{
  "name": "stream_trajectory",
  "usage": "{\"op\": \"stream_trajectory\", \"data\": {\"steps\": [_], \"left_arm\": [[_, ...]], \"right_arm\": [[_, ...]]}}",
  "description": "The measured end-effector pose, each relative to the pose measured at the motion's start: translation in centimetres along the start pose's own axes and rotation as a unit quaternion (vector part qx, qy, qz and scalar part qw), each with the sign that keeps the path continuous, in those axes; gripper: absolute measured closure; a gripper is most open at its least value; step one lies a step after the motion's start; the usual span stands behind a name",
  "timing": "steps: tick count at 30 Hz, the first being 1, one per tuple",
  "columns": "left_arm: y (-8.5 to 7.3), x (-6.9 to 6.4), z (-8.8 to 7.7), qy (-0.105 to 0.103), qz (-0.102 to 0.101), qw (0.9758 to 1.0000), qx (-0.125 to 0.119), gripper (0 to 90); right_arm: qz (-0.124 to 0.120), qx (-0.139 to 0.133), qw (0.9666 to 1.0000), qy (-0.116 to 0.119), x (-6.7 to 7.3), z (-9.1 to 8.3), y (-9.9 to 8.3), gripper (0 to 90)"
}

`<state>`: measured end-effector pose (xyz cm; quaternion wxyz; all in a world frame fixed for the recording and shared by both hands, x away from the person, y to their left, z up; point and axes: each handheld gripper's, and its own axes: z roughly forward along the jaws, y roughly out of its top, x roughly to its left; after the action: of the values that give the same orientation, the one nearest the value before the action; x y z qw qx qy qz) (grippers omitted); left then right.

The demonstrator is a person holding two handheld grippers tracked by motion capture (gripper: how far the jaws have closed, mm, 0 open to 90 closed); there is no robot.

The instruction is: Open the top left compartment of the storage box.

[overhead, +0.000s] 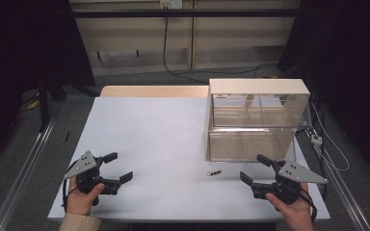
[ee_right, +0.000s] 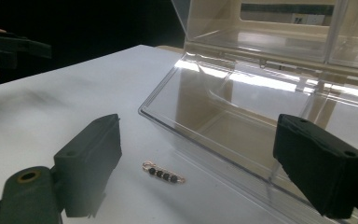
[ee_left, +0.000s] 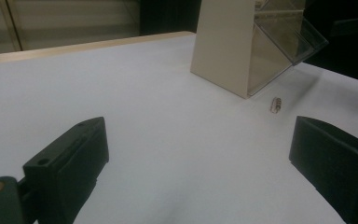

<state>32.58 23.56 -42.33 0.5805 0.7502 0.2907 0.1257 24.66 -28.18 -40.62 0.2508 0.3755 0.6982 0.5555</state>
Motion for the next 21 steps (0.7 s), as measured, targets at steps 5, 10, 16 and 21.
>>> {"op": "stream_trajectory", "data": {"steps": [5,10,16,21], "left_arm": [[0.9,-0.6,1.0,-0.020,0.003,0.9998,0.000,4.3],[1.1,-1.0,1.7,-0.028,0.009,0.9995,0.007,4.3],[1.1,-1.0,1.9,-0.029,0.012,0.9994,0.012,4.3],[1.1,-1.0,2.0,-0.031,0.012,0.9993,0.014,4.3]], "right_arm": [[0.001,0.002,1.0000,0.009,0.1,0.3,0.2,13.9],[0.000,0.004,0.9999,0.013,0.0,0.2,0.7,21.6],[0.022,0.011,0.9991,0.034,-0.8,0.0,1.7,49.6],[0.025,0.022,0.9987,0.037,-1.5,-0.1,2.5,64.7]]}}
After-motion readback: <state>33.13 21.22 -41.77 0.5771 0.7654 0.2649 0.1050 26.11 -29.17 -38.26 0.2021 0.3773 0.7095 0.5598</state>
